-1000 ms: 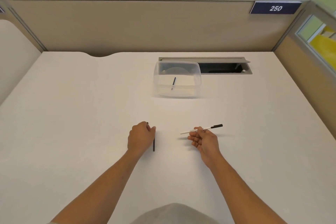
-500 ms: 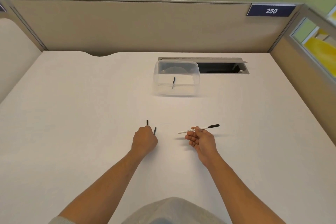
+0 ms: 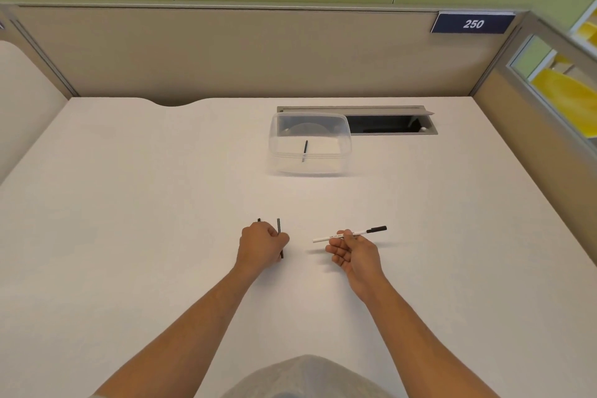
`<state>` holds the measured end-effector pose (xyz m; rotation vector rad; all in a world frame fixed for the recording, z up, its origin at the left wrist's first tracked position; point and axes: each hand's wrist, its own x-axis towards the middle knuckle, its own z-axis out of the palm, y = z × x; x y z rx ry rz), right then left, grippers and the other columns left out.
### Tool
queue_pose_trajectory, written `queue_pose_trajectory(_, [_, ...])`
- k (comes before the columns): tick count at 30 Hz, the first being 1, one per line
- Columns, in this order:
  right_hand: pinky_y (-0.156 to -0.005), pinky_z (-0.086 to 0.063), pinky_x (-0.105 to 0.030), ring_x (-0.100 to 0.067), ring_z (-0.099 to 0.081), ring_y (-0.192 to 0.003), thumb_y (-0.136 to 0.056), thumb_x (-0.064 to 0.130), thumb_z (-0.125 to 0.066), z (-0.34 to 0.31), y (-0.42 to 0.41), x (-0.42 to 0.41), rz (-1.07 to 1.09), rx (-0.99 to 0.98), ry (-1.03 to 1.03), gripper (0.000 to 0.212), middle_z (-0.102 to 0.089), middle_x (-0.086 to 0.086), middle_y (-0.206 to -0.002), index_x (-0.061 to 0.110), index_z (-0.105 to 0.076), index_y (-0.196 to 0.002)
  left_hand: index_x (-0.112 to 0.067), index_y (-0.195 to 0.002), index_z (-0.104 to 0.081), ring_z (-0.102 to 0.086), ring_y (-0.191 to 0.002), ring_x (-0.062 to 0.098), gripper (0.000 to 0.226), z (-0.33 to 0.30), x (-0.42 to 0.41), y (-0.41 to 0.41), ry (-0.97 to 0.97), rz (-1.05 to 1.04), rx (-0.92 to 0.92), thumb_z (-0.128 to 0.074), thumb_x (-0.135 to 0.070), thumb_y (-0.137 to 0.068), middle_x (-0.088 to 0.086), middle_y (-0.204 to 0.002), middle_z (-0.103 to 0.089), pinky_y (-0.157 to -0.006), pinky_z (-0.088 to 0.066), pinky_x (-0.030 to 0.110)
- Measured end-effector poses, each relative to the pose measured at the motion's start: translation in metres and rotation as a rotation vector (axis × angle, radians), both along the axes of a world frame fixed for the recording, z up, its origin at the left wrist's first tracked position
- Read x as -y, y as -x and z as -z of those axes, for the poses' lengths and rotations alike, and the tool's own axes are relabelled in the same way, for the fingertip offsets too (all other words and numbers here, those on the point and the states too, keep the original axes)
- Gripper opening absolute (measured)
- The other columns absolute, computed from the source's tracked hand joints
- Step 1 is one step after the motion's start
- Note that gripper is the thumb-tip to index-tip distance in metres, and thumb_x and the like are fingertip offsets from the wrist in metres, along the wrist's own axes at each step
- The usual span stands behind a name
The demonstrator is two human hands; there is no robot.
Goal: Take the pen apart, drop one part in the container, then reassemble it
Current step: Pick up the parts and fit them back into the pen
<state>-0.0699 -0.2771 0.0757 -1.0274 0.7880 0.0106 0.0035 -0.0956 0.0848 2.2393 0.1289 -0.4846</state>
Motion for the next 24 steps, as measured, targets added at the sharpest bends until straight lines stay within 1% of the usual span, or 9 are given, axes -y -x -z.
queue_pose_trajectory(2, [-0.058, -0.051, -0.03, -0.021, -0.067, -0.065, -0.099, 0.017, -0.046, 0.0, 0.0, -0.002, -0.002, 0.004, -0.007, 0.02, -0.068, -0.013, -0.079, 0.004, -0.06, -0.095, 0.0, -0.063, -0.06, -0.071, -0.054, 0.02, 0.02, -0.004, 0.002, 0.001, 0.125, -0.083, -0.028, -0.062, -0.015, -0.076, 0.009, -0.057, -0.071, -0.069, -0.06, 0.04])
queue_pose_trajectory(4, [-0.059, -0.051, -0.03, -0.021, -0.068, -0.066, -0.098, 0.017, -0.046, -0.001, -0.001, -0.003, 0.0, 0.01, -0.019, 0.02, -0.068, -0.013, -0.079, 0.004, -0.06, -0.094, -0.001, -0.068, -0.06, -0.072, -0.054, 0.022, 0.016, -0.007, 0.003, 0.001, 0.251, -0.172, -0.064, -0.064, -0.012, -0.079, 0.012, -0.064, -0.072, -0.075, -0.061, 0.042])
queue_pose_trajectory(7, [-0.06, -0.052, -0.031, -0.023, -0.068, -0.068, -0.098, 0.017, -0.047, -0.003, -0.002, -0.004, 0.002, 0.023, -0.038, 0.019, -0.069, -0.013, -0.08, 0.005, -0.061, -0.093, 0.008, -0.076, -0.063, -0.073, -0.056, 0.026, 0.019, -0.009, 0.004, 0.001, 0.345, -0.252, -0.085, -0.064, -0.011, -0.079, 0.013, -0.066, -0.073, -0.078, -0.06, 0.045])
queue_pose_trajectory(13, [-0.061, -0.053, -0.031, -0.024, -0.068, -0.07, -0.097, 0.017, -0.049, -0.005, -0.003, -0.009, 0.0, 0.037, -0.071, 0.018, -0.07, -0.013, -0.079, 0.005, -0.061, -0.092, 0.007, -0.078, -0.064, -0.073, -0.057, 0.025, 0.018, -0.015, 0.011, 0.007, 0.406, -0.307, -0.057, -0.062, -0.011, -0.079, 0.012, -0.065, -0.073, -0.076, -0.06, 0.046])
queue_pose_trajectory(17, [-0.063, -0.053, -0.032, -0.024, -0.068, -0.07, -0.097, 0.018, -0.049, -0.008, -0.002, -0.012, -0.006, 0.055, -0.074, 0.018, -0.069, -0.013, -0.077, 0.005, -0.061, -0.091, 0.003, -0.086, -0.059, -0.073, -0.06, 0.028, 0.012, -0.017, 0.017, 0.01, 0.485, -0.345, -0.077, -0.061, -0.007, -0.08, 0.016, -0.068, -0.074, -0.07, -0.062, 0.041])
queue_pose_trajectory(21, [-0.062, -0.054, -0.031, -0.024, -0.068, -0.071, -0.097, 0.019, -0.049, -0.009, 0.0, -0.014, -0.016, 0.062, -0.073, 0.019, -0.07, -0.012, -0.078, 0.005, -0.061, -0.092, 0.001, -0.083, -0.058, -0.074, -0.065, 0.03, 0.006, -0.017, 0.02, 0.012, 0.544, -0.342, -0.084, -0.06, -0.002, -0.078, 0.017, -0.069, -0.073, -0.07, -0.062, 0.042])
queue_pose_trajectory(24, [-0.063, -0.054, -0.031, -0.024, -0.068, -0.071, -0.097, 0.019, -0.048, -0.009, 0.002, -0.014, -0.008, 0.062, -0.077, 0.019, -0.07, -0.012, -0.077, 0.005, -0.061, -0.092, 0.002, -0.083, -0.058, -0.074, -0.067, 0.031, 0.006, -0.016, 0.019, 0.013, 0.598, -0.369, -0.086, -0.06, -0.001, -0.078, 0.022, -0.075, -0.073, -0.071, -0.062, 0.042])
